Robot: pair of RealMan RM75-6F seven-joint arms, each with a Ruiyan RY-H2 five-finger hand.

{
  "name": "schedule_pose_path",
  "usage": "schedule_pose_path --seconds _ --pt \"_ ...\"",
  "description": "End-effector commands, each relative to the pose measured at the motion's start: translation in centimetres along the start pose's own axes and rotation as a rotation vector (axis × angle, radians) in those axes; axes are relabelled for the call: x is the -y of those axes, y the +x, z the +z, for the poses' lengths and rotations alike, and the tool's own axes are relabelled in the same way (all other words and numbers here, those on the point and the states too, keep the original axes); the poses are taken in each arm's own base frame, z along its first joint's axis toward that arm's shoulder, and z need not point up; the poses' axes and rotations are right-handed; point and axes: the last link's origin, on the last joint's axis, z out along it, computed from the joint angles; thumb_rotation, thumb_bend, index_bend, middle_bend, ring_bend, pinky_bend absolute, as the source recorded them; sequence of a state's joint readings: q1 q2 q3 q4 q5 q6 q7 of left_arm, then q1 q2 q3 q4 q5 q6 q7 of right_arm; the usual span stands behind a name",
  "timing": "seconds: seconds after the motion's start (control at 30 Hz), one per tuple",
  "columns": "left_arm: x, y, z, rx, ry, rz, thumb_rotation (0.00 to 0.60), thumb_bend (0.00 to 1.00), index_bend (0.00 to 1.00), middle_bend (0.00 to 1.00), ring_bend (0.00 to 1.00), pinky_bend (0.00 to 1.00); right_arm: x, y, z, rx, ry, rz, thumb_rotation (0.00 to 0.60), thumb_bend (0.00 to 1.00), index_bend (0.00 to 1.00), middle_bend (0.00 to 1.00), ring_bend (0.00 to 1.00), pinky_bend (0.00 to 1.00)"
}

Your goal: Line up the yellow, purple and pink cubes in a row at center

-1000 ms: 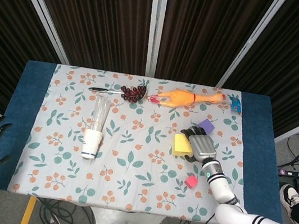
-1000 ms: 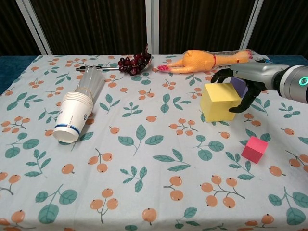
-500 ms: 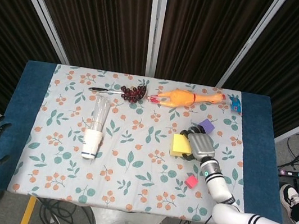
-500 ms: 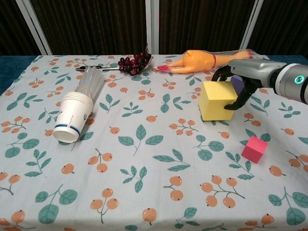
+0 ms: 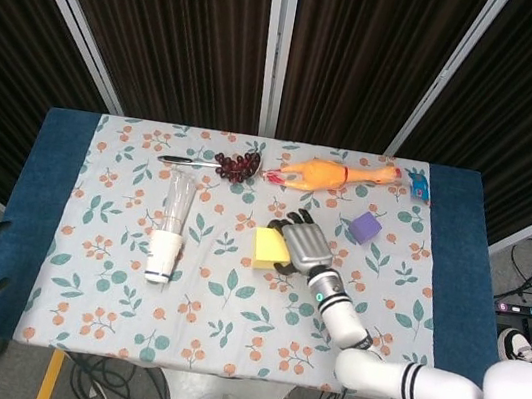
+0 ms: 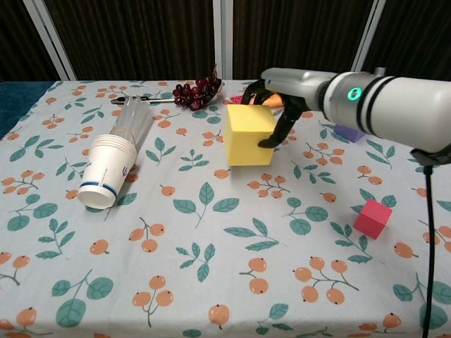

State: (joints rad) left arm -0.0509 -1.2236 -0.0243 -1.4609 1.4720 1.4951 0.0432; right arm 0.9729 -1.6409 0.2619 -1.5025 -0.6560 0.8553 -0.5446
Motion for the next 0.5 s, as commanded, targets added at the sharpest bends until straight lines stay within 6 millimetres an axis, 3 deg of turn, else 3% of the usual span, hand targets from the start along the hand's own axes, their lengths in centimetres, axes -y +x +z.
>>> schedule_pose_path --seconds 0.03,0.23,0.5 --pt "0.0 0.0 -0.1 0.001 -0.001 -0.001 0.600 0.20 0.23 0.16 0.10 0.10 1.9 -0.6 1.5 0.013 -0.006 0.026 0.600 0.18 0.33 0.36 0.11 0.00" --pt "0.2 -0.1 -0.1 0.003 0.002 0.000 0.600 0.20 0.23 0.16 0.10 0.10 3.4 -1.6 2.7 -0.012 -0.044 0.010 0.600 0.18 0.33 0.36 0.11 0.00" --pt "0.4 -0.4 -0.1 0.008 0.003 -0.004 0.600 0.20 0.23 0.16 0.10 0.10 3.9 -2.6 2.9 -0.022 -0.088 -0.020 0.600 0.18 0.32 0.35 0.11 0.00"
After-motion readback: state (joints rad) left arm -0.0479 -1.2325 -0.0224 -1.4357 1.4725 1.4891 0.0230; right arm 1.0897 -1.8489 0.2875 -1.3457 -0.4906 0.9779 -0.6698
